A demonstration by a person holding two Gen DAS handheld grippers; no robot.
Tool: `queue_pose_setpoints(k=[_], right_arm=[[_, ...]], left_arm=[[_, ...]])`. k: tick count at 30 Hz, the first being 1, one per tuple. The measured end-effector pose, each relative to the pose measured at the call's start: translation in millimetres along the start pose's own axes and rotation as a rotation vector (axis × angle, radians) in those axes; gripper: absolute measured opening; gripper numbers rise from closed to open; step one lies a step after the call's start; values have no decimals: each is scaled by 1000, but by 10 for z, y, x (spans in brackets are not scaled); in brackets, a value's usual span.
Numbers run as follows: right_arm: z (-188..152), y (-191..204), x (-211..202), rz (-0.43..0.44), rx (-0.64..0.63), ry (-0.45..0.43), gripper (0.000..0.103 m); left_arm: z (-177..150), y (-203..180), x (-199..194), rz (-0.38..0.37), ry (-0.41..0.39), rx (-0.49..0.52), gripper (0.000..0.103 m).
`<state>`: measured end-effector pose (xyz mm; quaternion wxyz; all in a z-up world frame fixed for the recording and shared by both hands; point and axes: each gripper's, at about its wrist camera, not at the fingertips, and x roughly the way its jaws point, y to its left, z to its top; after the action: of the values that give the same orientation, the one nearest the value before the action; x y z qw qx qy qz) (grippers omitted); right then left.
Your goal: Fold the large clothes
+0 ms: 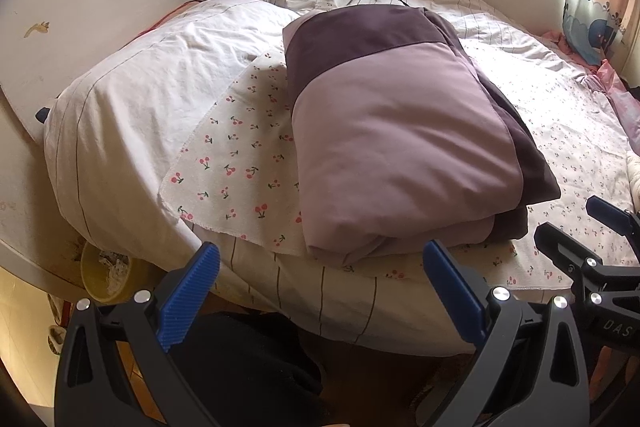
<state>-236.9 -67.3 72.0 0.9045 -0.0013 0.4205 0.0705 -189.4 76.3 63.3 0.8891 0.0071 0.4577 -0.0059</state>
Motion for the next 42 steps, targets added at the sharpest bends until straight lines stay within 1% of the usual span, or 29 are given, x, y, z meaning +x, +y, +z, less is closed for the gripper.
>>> queue_pose_setpoints(k=[18, 21, 25, 29, 34, 39, 42], right_arm=[[-26, -33, 145, -3, -7, 53, 97], [-27, -49, 154, 1, -4, 56, 97], [-30, -62, 173, 1, -3, 62, 97], [-30, -69, 192, 4, -3, 66, 97], [-32, -79, 212, 5, -1, 69, 97], [-36, -86, 235, 7, -1, 73, 97], [-41, -90, 241, 10, 3, 75, 97]], left_arm=[[-11, -5, 101, -26, 40, -18, 97], [-13, -15, 115, -37, 49, -23, 97], [-11, -50, 125, -26, 56, -9, 97], [-11, -58, 150, -41, 67, -14, 97], [-15, -69, 176, -42, 74, -14, 97], [-15, -72, 203, -71, 95, -21, 97], [-28, -63, 192, -96, 88, -28, 97]])
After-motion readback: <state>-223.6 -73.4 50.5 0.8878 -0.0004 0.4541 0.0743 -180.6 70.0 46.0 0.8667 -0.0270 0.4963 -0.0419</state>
